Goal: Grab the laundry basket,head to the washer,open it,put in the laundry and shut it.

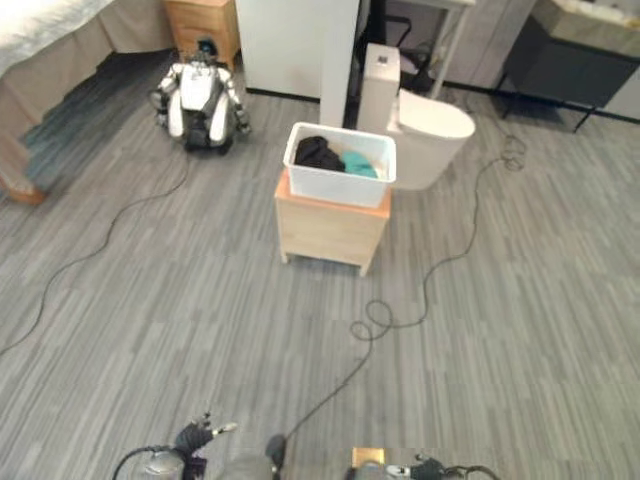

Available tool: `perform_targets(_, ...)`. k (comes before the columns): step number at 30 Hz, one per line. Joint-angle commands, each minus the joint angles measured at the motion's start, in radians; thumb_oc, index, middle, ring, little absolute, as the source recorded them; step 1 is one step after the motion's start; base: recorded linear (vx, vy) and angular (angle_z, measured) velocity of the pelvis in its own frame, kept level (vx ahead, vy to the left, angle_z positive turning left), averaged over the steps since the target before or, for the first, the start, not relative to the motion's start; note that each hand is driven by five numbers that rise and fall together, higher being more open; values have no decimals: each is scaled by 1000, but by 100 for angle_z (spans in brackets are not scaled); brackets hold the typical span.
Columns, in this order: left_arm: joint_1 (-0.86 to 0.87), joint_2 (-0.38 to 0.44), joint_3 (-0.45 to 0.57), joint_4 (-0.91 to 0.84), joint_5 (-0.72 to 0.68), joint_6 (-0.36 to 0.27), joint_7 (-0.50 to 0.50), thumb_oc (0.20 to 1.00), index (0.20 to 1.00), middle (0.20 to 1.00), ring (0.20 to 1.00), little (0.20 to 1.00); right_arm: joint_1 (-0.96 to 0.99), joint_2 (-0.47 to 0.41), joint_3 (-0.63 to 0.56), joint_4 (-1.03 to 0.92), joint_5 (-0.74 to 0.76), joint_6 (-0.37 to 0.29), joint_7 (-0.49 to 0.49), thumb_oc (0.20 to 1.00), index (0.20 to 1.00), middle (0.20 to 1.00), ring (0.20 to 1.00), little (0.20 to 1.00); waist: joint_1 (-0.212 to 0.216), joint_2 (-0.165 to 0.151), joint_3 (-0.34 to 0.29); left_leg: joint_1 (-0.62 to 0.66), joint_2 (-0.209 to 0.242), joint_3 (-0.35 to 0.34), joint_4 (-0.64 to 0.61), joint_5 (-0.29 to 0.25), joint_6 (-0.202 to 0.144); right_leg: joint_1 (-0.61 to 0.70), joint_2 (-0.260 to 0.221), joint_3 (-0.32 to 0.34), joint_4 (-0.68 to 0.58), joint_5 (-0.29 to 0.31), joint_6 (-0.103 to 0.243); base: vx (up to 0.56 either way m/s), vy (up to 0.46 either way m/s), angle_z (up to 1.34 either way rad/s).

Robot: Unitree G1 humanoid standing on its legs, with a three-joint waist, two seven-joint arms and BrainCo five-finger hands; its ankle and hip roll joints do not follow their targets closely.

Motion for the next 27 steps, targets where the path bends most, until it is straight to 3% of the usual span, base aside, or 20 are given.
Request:
perform_targets(1,2,32,21,-4,-5,-19,3,1000,1000,1000,1000,1000,2,16,21,5,-9,6,15,1000,1000,1000,1000,1000,5,7,46,-84,-4,-54,77,-11,-4,113,34,-15,-234,203,16,361,49,-20)
perform_targets(4,3,24,23,9,13,-19,0,1000,1000,1000,1000,1000,5,15,24,32,-23,15,16,1000,1000,1000,1000,1000,-18,8,51,-3,-16,-77,35,-50,-18,69,37,-38,-451,186,12,384,-37,-4)
perform_targets(5,4,19,24,14,17,-20,-1,1000,1000,1000,1000,1000,9,14,20,37,-26,17,16,1000,1000,1000,1000,1000,-28,8,52,25,-20,-89,25,-63,-25,60,35,-24,-523,202,19,592,-137,24)
perform_targets(7,-11,6,20,32,43,-26,0,1000,1000,1000,1000,1000,21,9,-11,57,-31,24,16,1000,1000,1000,1000,1000,-63,5,55,98,-27,-132,15,-115,-44,3,3,51,-700,290,60,556,-141,46)
perform_targets(11,-11,-6,13,45,63,-29,-5,1000,1000,1000,1000,1000,43,-4,-36,72,-40,28,22,1000,1000,1000,1000,1000,-88,20,50,180,-12,-161,0,-160,-55,-15,-4,82,-762,328,80,394,-98,55)
perform_targets(15,4,-19,18,61,79,-30,-5,1000,1000,1000,1000,1000,77,-24,-57,68,-32,17,20,1000,1000,1000,1000,1000,-120,6,15,298,23,-189,-22,-214,-79,5,16,87,-697,342,71,528,-228,36)
perform_targets(16,10,-23,29,64,68,-31,-2,1000,1000,1000,1000,1000,88,-31,-70,74,-20,13,17,1000,1000,1000,1000,1000,-131,13,-3,311,76,-194,20,-169,-106,7,60,87,-654,317,49,470,-254,47)
perform_targets(17,11,-23,29,63,68,-31,-2,1000,1000,1000,1000,1000,88,-32,-69,74,-20,13,17,1000,1000,1000,1000,1000,-131,15,-3,311,78,-193,20,-170,-107,7,61,87,-653,316,48,432,-285,34)
perform_targets(19,14,-26,46,59,33,-34,-1,1000,1000,1000,1000,1000,76,-42,-91,73,24,0,3,1000,1000,1000,1000,1000,-122,17,-9,233,115,-180,186,-21,-140,50,110,73,-645,280,11,283,-317,-16)
perform_targets(20,13,-21,47,38,5,-37,-1,1000,1000,1000,1000,1000,58,-57,-103,53,68,-16,-23,1000,1000,1000,1000,1000,-116,-2,6,106,152,-144,433,105,-150,106,139,69,-664,241,-38,213,-315,-25)
perform_targets(21,12,-21,48,38,5,-36,-1,1000,1000,1000,1000,1000,57,-57,-103,53,68,-16,-23,1000,1000,1000,1000,1000,-119,-6,4,102,147,-146,431,109,-149,103,134,67,-664,242,-38,277,-412,-11)
perform_targets(22,12,-14,48,0,-18,-44,5,1000,1000,1000,1000,1000,37,-78,-117,22,111,-34,-51,1000,1000,1000,1000,1000,-105,-27,22,23,175,-100,558,148,-129,153,160,73,-678,207,-76,225,-302,-8)
perform_targets(23,8,-13,42,-19,-28,-51,8,1000,1000,1000,1000,1000,23,-90,-121,6,131,-42,-64,1000,1000,1000,1000,1000,-93,-40,36,-40,182,-77,580,144,-122,176,159,74,-684,190,-85,228,-296,-4)
perform_targets(25,8,-13,35,-39,-33,-55,8,1000,1000,1000,1000,1000,17,-97,-126,-8,142,-47,-70,1000,1000,1000,1000,1000,-84,-42,43,-84,187,-62,585,126,-115,196,165,74,-687,177,-89,152,-99,-10)
perform_targets(27,12,-11,21,-81,-42,-63,8,1000,1000,1000,1000,1000,2,-119,-139,-49,176,-67,-81,1000,1000,1000,1000,1000,-62,-40,58,-164,164,-41,513,71,-109,239,178,85,-705,154,-86,271,-46,-21)
